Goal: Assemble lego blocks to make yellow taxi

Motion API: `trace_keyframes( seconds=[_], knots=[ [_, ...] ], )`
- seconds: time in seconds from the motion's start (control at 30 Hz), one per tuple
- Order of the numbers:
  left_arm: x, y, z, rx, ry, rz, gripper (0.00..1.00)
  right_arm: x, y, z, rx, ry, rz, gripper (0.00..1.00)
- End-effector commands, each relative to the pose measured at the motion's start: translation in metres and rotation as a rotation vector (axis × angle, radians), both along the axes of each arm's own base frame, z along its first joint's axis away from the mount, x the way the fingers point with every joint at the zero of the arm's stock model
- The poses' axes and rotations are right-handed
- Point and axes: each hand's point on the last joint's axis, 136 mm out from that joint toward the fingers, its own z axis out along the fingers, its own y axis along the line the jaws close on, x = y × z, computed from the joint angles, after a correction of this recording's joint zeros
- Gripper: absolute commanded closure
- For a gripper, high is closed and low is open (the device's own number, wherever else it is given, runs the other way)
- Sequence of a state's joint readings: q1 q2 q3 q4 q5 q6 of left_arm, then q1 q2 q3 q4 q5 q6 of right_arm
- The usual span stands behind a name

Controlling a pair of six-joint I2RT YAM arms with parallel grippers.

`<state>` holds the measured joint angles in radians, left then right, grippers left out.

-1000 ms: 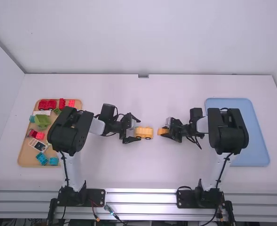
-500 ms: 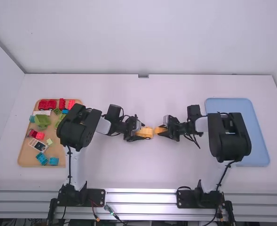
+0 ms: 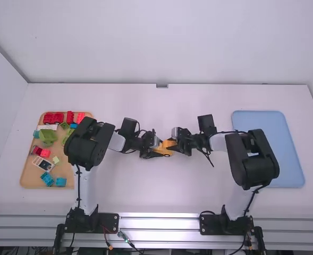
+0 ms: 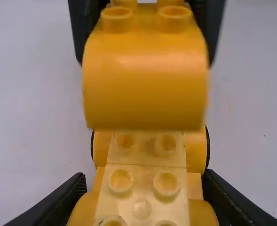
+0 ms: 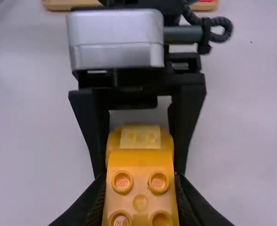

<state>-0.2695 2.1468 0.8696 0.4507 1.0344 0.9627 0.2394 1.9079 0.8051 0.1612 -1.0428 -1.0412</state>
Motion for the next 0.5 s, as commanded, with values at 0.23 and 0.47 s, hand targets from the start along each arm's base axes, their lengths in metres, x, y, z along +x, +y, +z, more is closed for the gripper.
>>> trace_keyframes(
  seconds=[0.23,0.47],
  knots=[
    [0.001,-0.002,-0.003,0.006,-0.002,-0.003,0.48,0.0,0.019,0.002,0.022,0.015,0.022,0.76],
    [0.001,-0.002,-0.003,0.006,-0.003,-0.003,0.48,0.006,0.024,-0.006,0.021,0.057,0.01,0.76]
  ],
)
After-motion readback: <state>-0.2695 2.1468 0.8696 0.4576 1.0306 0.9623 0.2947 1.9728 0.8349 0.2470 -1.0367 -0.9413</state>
